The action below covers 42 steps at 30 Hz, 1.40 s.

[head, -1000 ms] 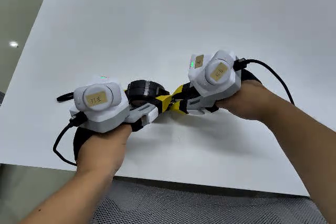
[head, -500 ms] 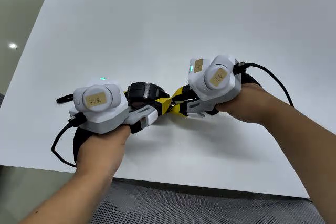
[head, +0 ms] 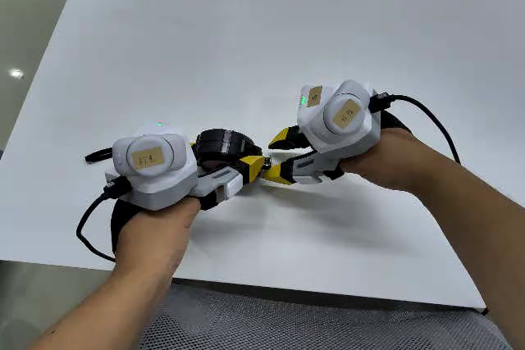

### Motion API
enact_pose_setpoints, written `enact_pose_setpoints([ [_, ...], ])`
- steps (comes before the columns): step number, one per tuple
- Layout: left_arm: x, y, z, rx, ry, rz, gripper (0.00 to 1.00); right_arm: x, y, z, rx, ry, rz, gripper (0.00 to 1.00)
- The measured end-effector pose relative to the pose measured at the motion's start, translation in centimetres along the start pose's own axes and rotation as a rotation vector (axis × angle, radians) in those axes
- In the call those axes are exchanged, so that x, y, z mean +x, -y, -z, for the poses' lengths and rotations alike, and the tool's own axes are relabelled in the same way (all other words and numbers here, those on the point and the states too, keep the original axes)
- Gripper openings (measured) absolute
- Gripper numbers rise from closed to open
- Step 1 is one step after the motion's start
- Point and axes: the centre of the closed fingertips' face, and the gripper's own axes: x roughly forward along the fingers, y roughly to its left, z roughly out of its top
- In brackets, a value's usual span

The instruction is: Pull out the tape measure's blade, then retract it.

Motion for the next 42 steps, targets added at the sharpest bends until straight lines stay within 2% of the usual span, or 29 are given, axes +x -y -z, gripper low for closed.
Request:
enact_pose_setpoints([
  [12, -0.4, -0.2, 0.0, 0.015, -0.007, 0.002, 0.62, -0.9, -0.2, -0.1, 0.023, 0.019, 0.01, 0.33],
  [14, -0.7, -0.3, 0.0, 0.06, -0.014, -0.001, 0.62, -1.3, -0.4, 0.0, 0.02, 0.023, 0.019, 0.35],
  [16, -0.9, -0.2, -0.1, 0.08, -0.012, 0.004, 0.66, -1.5, -0.4, 0.1, 0.024, 0.03, 0.023, 0.38],
  [18, -1.1, -0.3, 0.1, 0.112, -0.027, 0.007, 0.69, -2.0, -0.3, 0.3, 0.027, 0.033, 0.043, 0.43],
  [24, -2.0, -0.7, -0.3, 0.174, -0.019, 0.012, 0.74, -3.4, -0.7, 0.8, 0.064, 0.038, 0.075, 0.5],
  [26, -2.2, -0.4, -0.5, 0.198, -0.011, 0.026, 0.76, -3.7, -0.8, 0.9, 0.067, 0.042, 0.086, 0.52],
  [31, -2.5, 0.2, -0.1, 0.23, -0.042, 0.065, 0.76, -4.8, -1.0, 1.2, 0.086, 0.053, 0.11, 0.55],
  [37, -3.1, 0.8, 0.0, 0.295, -0.041, 0.1, 0.78, -6.1, -0.8, 1.8, 0.104, 0.059, 0.144, 0.6],
  [42, -3.6, 0.7, -0.1, 0.324, -0.039, 0.119, 0.82, -7.2, -0.9, 2.2, 0.121, 0.063, 0.168, 0.63],
])
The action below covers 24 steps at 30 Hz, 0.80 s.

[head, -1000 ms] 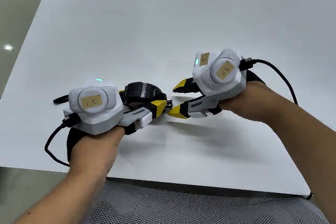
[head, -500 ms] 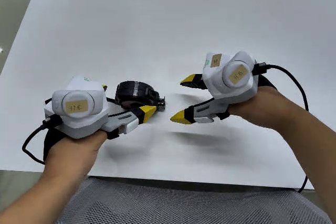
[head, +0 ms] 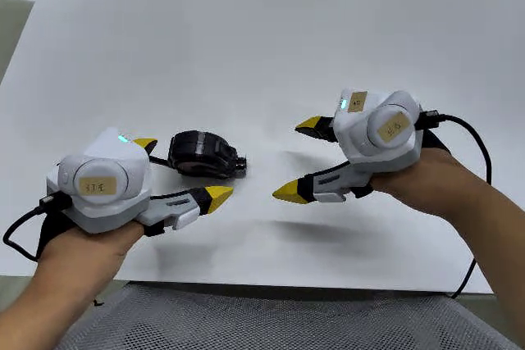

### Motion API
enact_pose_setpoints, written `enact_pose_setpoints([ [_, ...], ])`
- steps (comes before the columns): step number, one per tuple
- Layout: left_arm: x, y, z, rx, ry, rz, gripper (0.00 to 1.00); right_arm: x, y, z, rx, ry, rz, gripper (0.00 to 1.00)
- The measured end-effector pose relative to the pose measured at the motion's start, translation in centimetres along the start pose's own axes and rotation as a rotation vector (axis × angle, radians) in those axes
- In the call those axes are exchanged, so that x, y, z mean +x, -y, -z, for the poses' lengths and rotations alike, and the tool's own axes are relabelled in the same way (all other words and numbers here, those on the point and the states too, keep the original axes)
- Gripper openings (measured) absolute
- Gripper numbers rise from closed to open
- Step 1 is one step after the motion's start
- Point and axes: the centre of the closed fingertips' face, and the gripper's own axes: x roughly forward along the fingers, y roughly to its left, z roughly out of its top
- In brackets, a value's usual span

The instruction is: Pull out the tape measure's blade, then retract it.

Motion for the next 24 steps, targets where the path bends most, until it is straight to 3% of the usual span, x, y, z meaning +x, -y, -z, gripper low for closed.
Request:
enact_pose_setpoints([
  [24, -2.5, -0.4, 0.8, 0.083, 0.001, 0.05, 0.93, -3.4, 0.1, 2.0, 0.056, 0.012, 0.076, 0.72],
])
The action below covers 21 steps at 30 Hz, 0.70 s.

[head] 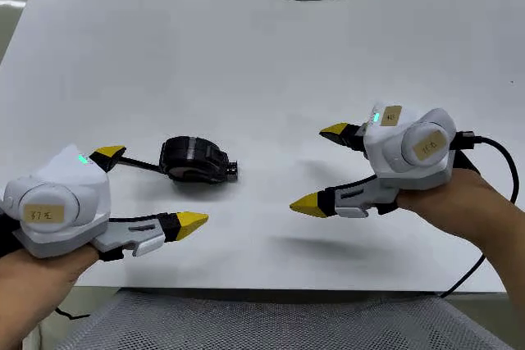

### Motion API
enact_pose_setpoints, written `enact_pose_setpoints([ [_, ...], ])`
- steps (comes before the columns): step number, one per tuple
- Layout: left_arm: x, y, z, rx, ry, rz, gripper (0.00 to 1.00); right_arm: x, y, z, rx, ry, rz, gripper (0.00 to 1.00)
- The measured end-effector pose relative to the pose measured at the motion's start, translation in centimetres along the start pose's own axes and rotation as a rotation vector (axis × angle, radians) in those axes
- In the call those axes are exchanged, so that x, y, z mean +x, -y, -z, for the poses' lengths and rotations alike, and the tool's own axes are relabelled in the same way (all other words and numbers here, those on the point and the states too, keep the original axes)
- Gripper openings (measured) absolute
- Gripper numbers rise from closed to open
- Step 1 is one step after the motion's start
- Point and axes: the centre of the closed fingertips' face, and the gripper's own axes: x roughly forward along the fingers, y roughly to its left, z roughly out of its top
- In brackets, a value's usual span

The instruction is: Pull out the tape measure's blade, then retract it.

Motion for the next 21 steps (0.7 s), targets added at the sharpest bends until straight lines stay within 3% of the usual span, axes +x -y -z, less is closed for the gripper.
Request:
enact_pose_setpoints([
  [10, -0.6, 0.0, 0.1, 0.035, 0.012, 0.018, 0.98, -1.7, 0.0, 1.3, 0.025, -0.002, 0.024, 0.73],
  [21, -1.7, -1.1, 0.6, 0.047, 0.001, 0.009, 0.99, -3.0, -0.2, 2.3, 0.034, 0.015, 0.04, 0.78],
])
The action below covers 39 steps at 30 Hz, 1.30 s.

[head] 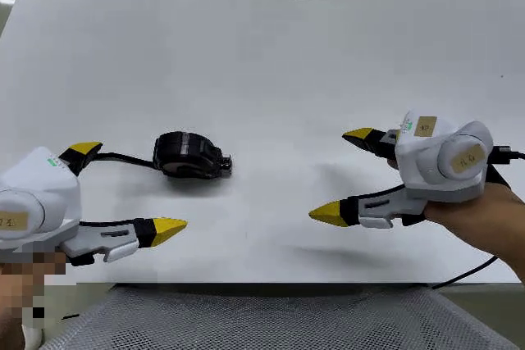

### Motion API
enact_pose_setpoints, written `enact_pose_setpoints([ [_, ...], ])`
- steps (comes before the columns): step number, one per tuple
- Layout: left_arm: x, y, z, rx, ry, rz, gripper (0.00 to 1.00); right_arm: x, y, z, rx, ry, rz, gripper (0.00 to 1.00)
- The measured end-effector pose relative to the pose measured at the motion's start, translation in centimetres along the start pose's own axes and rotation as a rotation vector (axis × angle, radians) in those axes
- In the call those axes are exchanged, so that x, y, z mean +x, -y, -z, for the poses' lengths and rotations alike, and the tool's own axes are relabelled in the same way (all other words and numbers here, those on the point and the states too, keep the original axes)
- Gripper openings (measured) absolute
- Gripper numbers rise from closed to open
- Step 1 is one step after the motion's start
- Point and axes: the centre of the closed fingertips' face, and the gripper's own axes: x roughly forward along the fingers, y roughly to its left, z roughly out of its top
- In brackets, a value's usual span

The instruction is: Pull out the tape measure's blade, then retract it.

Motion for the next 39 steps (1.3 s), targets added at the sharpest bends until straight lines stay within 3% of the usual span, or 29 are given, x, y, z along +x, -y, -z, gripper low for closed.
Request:
enact_pose_setpoints([
  [11, -0.6, 0.0, 0.4, 0.033, -0.007, 0.003, 0.99, -0.9, 0.0, 0.8, 0.005, 0.007, 0.015, 0.84],
  [20, -1.0, 0.5, 0.5, 0.056, -0.007, 0.039, 0.99, -1.8, -0.1, 1.3, 0.012, 0.017, 0.038, 0.88],
  [39, -2.2, 0.9, 1.0, 0.052, -0.02, 0.082, 0.99, -3.8, -0.6, 2.9, 0.023, -0.002, 0.062, 0.99],
])
